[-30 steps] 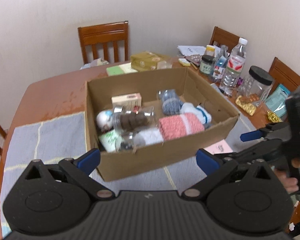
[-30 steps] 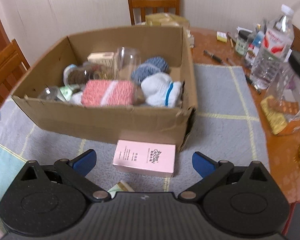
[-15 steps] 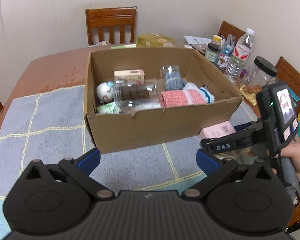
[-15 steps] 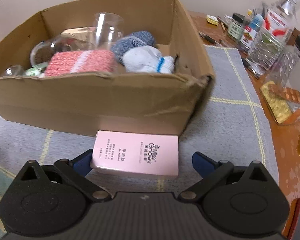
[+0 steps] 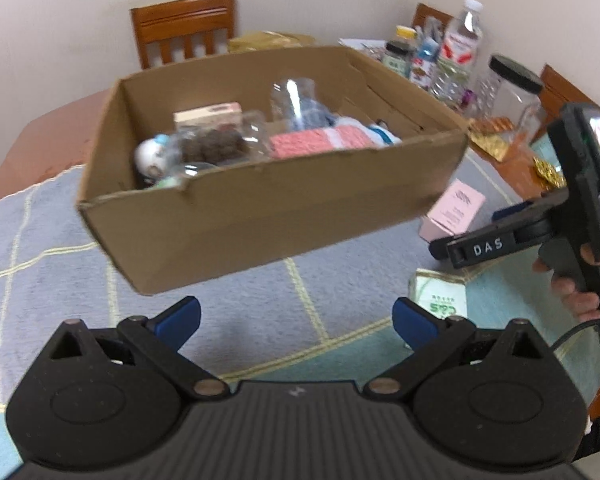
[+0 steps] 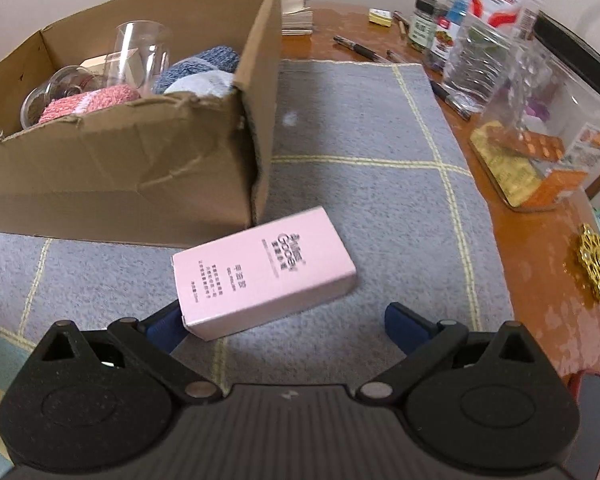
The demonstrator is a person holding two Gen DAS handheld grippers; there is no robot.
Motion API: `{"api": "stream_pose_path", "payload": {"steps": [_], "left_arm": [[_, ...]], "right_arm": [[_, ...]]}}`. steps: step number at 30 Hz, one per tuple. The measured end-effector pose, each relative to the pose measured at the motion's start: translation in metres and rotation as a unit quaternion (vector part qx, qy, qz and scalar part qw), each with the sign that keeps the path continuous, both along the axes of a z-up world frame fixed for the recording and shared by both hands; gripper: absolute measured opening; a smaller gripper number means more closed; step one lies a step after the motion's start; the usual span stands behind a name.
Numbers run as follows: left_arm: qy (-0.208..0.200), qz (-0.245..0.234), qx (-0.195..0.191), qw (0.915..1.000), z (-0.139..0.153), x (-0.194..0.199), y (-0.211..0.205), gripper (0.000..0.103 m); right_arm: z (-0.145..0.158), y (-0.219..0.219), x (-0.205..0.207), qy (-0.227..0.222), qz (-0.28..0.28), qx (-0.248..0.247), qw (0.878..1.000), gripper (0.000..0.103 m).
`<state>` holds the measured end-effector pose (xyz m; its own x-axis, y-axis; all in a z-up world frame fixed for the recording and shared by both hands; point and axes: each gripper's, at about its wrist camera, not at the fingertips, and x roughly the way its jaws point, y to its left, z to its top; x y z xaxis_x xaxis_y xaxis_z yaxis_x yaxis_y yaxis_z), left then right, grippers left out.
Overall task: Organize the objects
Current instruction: 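Move both open tools back toward the pink box and green tissue pack, then grasp the green C&S tissue pack with the left tool while the right tool grasps the pink box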
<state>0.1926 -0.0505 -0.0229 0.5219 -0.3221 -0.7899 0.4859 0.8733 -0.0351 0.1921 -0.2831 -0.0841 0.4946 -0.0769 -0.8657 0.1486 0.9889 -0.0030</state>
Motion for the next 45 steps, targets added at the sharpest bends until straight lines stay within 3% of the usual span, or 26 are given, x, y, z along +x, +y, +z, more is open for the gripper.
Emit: {"api": "stream_pose_path", "payload": {"steps": [10,18,21,25,28,36,39,45], "left_arm": [[0.018,-0.098,0.009,0.995,-0.024,-0.007,-0.044,0.101],[0.012,-0.154,0.031,0.9875,-0.038,-0.013,-0.075,0.101],[0.005,-0.152,0.058,0.9867,-0.045,-0.014,-0.082,0.101],[-0.002,-0.154,0.062,0.9862,-0.044,-0.018,-0.074,0.101],[-0.005,-0.13,0.079,0.9884,-0.046,-0.014,-0.064,0.101],[0.001,-0.042,0.075,0.9963,-0.043,0.01,-0.026,0.101],[0.009,-0.055,0.052,0.9971,-0.041,0.005,-0.027,0.101],[0.007,-0.133,0.033,0.9906,-0.043,-0.02,-0.056,0.101]], "right_arm": [[0.001,-0.005,-0.002,0.016,0.063,0.002,0.998,0.103],[0.002,-0.009,0.0,0.019,0.076,0.002,0.997,0.103],[0.0,-0.01,0.0,0.018,0.077,0.002,0.997,0.103],[0.0,-0.011,0.0,0.017,0.076,0.002,0.997,0.103],[0.0,-0.011,-0.002,0.012,0.076,0.001,0.997,0.103],[-0.001,-0.012,-0.005,0.003,0.074,0.0,0.997,0.103],[-0.001,-0.011,-0.004,0.002,0.067,0.003,0.998,0.103],[0.002,-0.022,-0.019,-0.011,0.068,0.028,0.997,0.103]]}}
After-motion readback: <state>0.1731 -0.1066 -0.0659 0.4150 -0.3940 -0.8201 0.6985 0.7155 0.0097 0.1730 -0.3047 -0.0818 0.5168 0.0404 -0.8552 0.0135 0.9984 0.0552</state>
